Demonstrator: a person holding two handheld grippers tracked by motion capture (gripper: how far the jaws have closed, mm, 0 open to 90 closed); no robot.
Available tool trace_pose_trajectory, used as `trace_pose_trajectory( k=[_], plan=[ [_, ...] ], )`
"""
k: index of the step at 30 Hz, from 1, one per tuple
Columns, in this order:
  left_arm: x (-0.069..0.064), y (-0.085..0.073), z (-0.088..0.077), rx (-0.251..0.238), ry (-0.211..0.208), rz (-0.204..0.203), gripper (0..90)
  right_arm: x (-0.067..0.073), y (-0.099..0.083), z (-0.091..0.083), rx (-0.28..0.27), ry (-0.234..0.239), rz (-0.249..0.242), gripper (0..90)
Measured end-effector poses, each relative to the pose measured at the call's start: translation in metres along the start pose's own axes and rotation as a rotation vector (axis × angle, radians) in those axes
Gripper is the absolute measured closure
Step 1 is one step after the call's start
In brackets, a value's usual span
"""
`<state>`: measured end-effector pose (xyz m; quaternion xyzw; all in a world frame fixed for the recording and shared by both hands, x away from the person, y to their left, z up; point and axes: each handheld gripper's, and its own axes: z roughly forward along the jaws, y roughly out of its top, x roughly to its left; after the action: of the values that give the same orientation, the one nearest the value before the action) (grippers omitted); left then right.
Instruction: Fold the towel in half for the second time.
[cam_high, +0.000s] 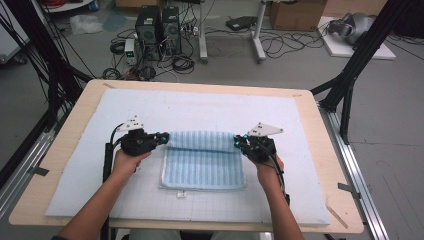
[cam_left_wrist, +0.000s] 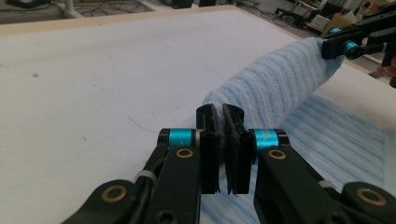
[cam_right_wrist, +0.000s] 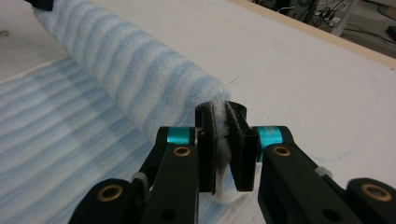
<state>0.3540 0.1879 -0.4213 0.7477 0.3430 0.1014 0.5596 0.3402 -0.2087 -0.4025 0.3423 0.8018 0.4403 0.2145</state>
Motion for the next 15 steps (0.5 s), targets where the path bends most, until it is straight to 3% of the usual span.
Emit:
trace_pose_trajectory(
  k=[8,15],
  plan=[
    [-0.026,-0.023,-0.021,0.005,-0.035,0.021,85.1,0.027,-0.026,-0.025,-0.008,0.02,-0.006,82.5],
    [-0.041,-0.033,-0.031,0.018,-0.045,0.059,84.9,0.039,-0.035,-0.039,-0.027,0.007,0.009,81.9]
  ],
)
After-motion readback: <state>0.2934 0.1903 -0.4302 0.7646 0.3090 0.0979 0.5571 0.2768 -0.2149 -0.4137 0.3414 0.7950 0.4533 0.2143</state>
